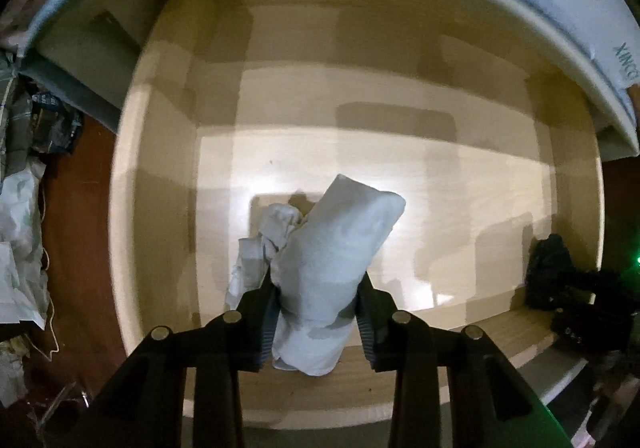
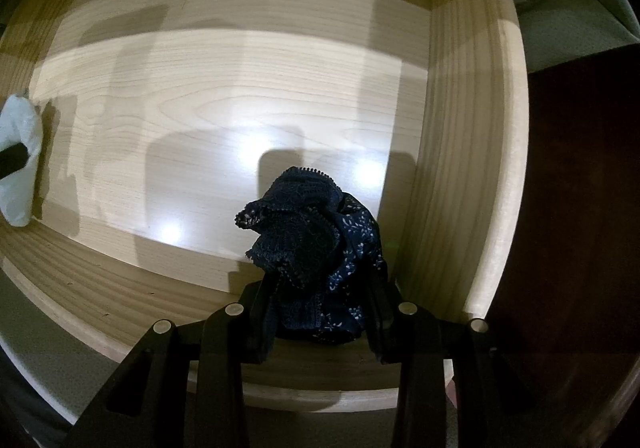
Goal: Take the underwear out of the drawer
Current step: 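Lift the white crumpled cloth with the left tool and carry it over the white box, then lower the white cloth into the box and open the left tool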
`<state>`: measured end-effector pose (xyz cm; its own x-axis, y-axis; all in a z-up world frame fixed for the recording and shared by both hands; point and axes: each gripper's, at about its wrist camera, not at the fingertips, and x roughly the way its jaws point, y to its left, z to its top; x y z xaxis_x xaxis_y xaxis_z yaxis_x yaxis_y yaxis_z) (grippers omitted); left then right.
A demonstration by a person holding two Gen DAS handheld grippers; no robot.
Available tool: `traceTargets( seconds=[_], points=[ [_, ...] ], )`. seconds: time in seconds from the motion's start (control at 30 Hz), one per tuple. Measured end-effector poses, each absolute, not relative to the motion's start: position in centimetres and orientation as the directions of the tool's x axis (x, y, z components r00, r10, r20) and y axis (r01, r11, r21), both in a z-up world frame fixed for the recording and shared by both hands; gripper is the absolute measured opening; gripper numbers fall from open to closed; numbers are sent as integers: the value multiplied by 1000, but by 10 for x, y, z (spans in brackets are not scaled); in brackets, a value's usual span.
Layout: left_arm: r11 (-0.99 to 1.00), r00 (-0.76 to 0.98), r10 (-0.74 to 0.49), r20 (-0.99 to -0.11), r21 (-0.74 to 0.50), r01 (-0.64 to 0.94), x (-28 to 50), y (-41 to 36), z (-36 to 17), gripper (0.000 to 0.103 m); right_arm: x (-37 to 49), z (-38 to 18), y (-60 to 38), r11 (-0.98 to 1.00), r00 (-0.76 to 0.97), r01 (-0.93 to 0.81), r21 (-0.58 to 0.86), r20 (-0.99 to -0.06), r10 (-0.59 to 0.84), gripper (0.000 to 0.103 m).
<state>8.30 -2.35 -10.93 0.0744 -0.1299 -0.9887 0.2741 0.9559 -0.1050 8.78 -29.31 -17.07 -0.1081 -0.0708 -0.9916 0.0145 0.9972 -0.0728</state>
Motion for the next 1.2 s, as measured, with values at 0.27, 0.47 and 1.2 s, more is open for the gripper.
traceTargets(
  seconds=[0.27, 0.47, 1.2],
  points=[
    [943, 210, -158, -965, -84, 320, 63, -25, -66, 34, 87, -168, -293, 997, -111, 11, -78, -991, -76, 34],
    [933, 295, -206, -933, -97, 346, 54, -26, -25, 34, 87, -165, -297, 997, -111, 9, -79, -991, -78, 34],
    [915, 619, -325, -715, -72, 397, 70, -29, 157, 34, 87, -164, -296, 997, -110, 12, -79, -991, -77, 35]
  ],
)
